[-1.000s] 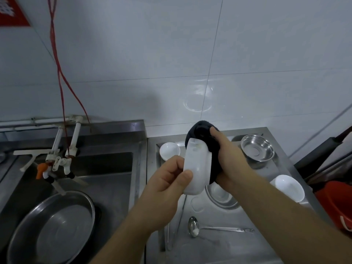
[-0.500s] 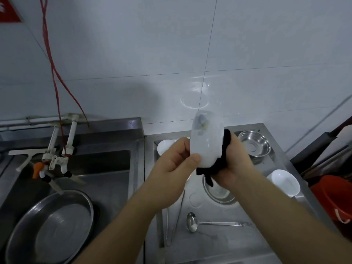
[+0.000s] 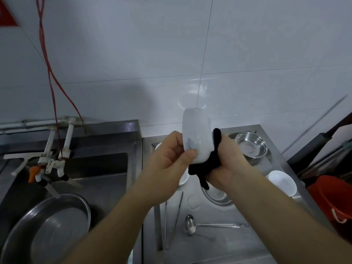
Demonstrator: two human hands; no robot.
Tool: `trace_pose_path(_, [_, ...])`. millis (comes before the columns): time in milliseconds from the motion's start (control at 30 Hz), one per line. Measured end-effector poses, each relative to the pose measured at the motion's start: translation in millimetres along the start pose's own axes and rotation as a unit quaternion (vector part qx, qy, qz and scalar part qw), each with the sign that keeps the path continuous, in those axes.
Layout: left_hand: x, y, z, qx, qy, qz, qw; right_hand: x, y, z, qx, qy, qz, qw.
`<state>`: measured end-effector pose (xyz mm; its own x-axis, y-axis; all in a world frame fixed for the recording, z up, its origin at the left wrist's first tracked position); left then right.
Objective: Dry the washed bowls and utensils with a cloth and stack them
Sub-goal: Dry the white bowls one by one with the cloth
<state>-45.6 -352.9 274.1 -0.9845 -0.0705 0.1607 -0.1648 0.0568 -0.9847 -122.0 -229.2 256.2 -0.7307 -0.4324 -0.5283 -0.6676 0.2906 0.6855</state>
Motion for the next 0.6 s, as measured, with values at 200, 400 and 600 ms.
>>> trace_pose_path(200, [3.5, -11.6, -1.5, 0.015, 0.028, 0.008, 0.999, -4.0, 20.3, -4.9, -0.034, -0.018, 0.038, 0.999])
trace_pose_path(400, [12.3, -15.0, 10.3, -0.253, -0.054, 0.141, 0.956, -8.4, 27.2, 3.7, -0.108, -0.088, 0.052, 0.989])
trace_pose_path(600, [6.6, 0.0, 3.0, -0.166, -0.019, 0.07, 0.984, -4.6, 3.5, 5.0, -0.046, -0.051, 0.012, 0.998])
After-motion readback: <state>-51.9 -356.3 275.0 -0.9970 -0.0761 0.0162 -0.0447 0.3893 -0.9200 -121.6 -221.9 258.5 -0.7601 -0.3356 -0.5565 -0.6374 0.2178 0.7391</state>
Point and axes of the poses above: each hand's wrist, its own x-axis towards the middle knuckle, its own z-axis out of the back of the hand, y = z × x, the point moved 4 cm from there along x, towards the middle knuckle, and after that the axes turned 2 degrees about -x, right-handed, at the moved point
